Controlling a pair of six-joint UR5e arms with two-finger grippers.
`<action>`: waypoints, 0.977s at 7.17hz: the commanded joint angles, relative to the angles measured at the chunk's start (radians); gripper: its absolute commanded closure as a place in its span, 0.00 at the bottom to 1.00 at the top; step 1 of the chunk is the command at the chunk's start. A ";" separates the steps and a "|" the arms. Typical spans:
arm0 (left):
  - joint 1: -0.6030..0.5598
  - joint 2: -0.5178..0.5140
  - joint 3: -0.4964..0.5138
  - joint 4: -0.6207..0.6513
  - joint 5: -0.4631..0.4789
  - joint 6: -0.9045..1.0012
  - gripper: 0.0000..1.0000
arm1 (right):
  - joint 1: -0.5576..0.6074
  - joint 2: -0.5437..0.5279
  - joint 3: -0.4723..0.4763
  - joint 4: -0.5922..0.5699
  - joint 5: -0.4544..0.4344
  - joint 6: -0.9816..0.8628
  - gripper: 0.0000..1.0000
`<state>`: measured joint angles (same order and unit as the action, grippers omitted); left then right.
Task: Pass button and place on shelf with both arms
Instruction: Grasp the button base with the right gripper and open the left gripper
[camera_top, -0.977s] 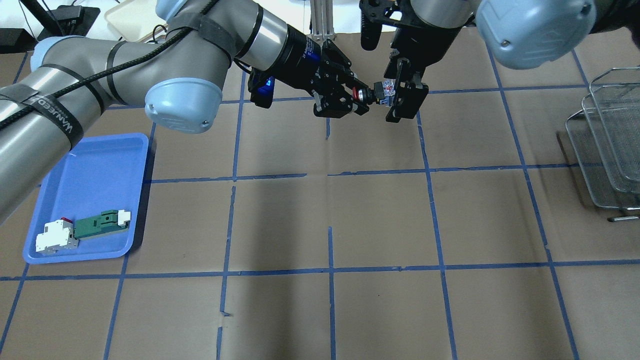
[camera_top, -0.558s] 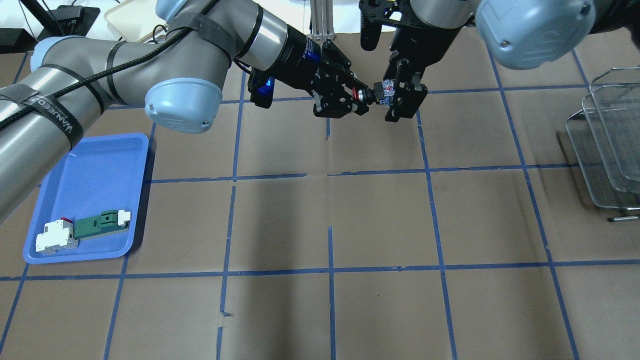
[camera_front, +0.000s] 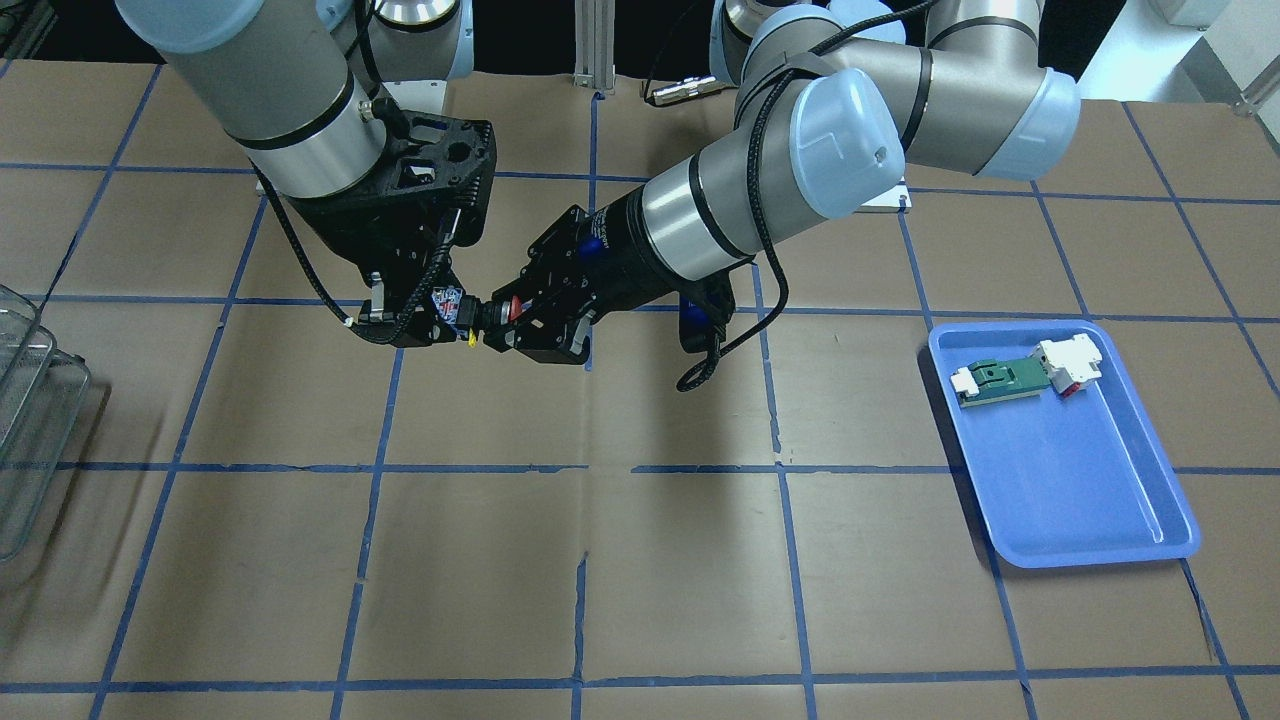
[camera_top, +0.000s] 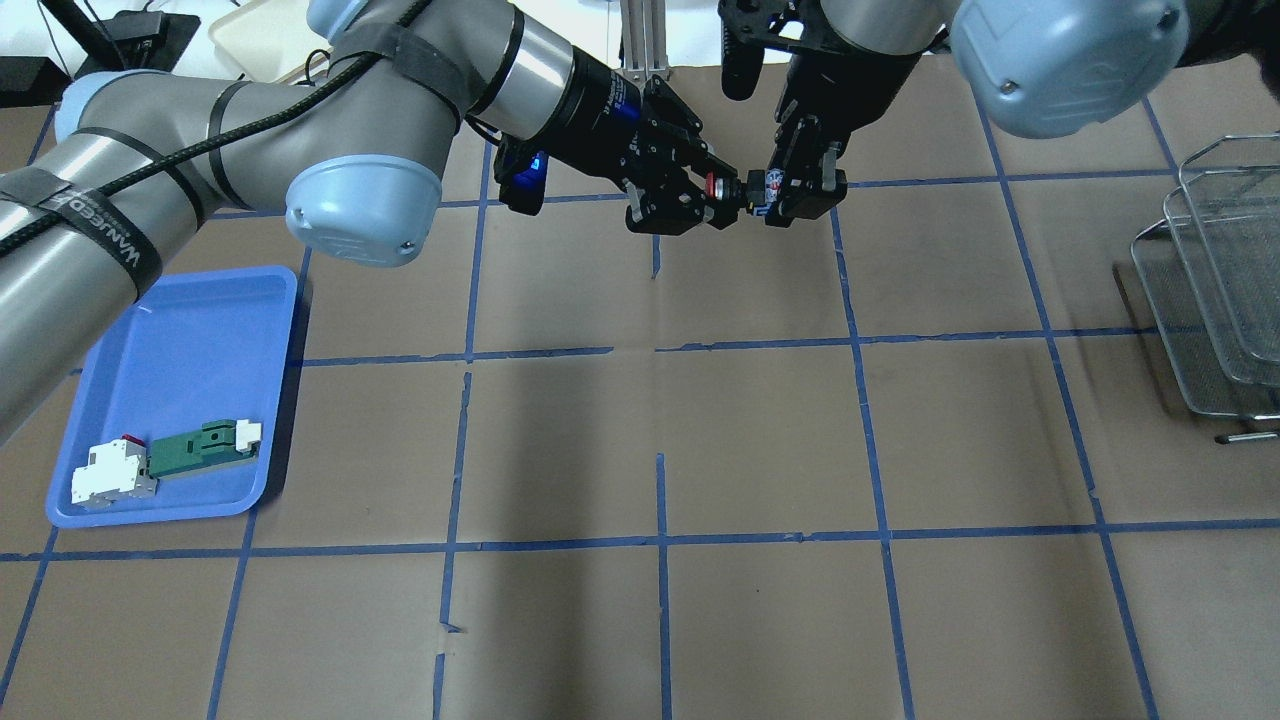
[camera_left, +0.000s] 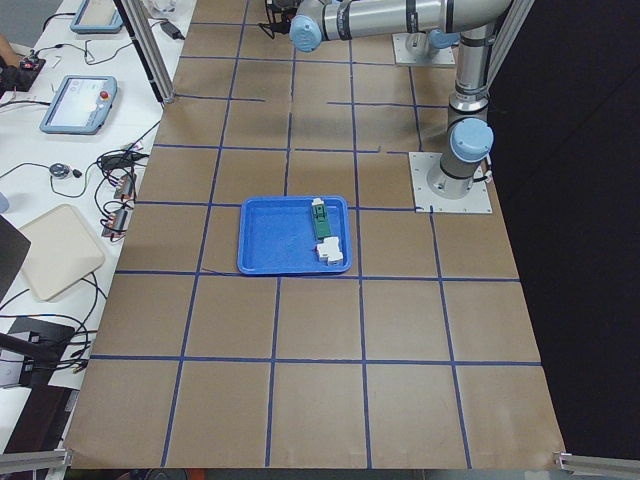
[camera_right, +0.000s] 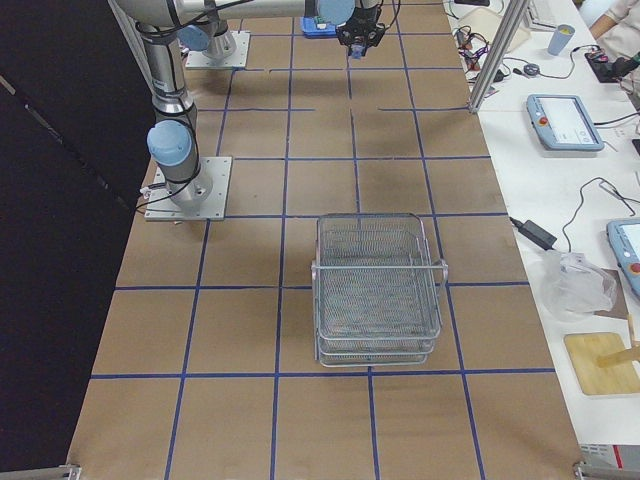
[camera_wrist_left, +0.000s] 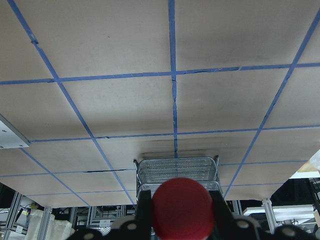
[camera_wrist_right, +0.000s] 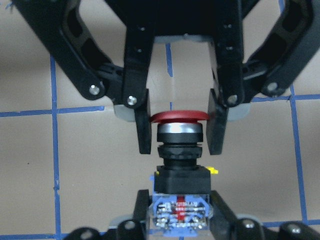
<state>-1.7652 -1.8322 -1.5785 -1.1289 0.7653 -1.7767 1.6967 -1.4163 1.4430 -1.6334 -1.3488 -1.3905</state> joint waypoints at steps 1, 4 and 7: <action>0.001 0.001 0.000 0.000 0.014 -0.003 0.38 | 0.000 -0.001 0.000 -0.009 0.000 -0.001 1.00; 0.001 0.002 0.002 0.001 0.012 -0.004 0.00 | -0.002 -0.004 -0.001 -0.011 0.002 -0.001 1.00; 0.080 0.005 0.000 -0.002 0.122 0.102 0.01 | -0.029 -0.007 -0.007 -0.013 -0.012 -0.041 1.00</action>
<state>-1.7331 -1.8261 -1.5788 -1.1302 0.8120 -1.7443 1.6809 -1.4216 1.4385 -1.6448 -1.3509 -1.4130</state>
